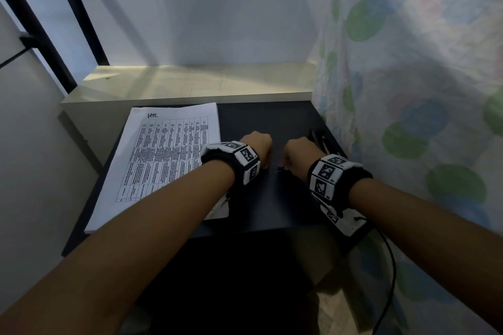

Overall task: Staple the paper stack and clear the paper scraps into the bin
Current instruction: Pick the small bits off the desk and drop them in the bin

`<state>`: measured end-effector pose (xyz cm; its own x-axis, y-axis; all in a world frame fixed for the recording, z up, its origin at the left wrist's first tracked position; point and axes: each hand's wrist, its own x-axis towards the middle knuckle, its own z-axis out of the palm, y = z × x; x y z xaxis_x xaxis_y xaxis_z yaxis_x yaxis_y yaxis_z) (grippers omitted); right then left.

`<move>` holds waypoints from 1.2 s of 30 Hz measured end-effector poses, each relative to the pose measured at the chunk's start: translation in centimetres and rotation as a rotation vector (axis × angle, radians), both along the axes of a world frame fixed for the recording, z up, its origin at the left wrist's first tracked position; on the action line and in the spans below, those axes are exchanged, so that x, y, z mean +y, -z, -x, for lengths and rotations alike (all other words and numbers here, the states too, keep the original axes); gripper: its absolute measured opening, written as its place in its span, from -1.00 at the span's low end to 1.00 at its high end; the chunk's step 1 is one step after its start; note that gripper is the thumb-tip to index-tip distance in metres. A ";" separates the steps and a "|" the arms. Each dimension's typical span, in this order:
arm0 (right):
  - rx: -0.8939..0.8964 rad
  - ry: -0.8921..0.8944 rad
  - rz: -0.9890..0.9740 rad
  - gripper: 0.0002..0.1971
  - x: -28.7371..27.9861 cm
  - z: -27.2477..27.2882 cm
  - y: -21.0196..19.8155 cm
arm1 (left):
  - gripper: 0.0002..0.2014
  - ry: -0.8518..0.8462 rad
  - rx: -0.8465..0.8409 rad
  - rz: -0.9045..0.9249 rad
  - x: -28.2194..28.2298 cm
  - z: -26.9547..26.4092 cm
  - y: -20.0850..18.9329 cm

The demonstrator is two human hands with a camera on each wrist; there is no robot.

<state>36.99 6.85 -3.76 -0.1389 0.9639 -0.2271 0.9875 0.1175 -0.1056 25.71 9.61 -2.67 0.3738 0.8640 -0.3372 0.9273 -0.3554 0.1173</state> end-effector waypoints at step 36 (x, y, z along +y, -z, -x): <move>0.312 0.078 0.029 -0.81 0.5 -0.9 -1.4 | -0.81 0.003 -0.239 -0.062 0.7 1.3 0.6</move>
<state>37.94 7.39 -2.36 -0.1324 0.9682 -0.2123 0.9130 0.0358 -0.4064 24.37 10.34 -3.23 0.4396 0.8790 -0.1848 0.8746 -0.3719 0.3111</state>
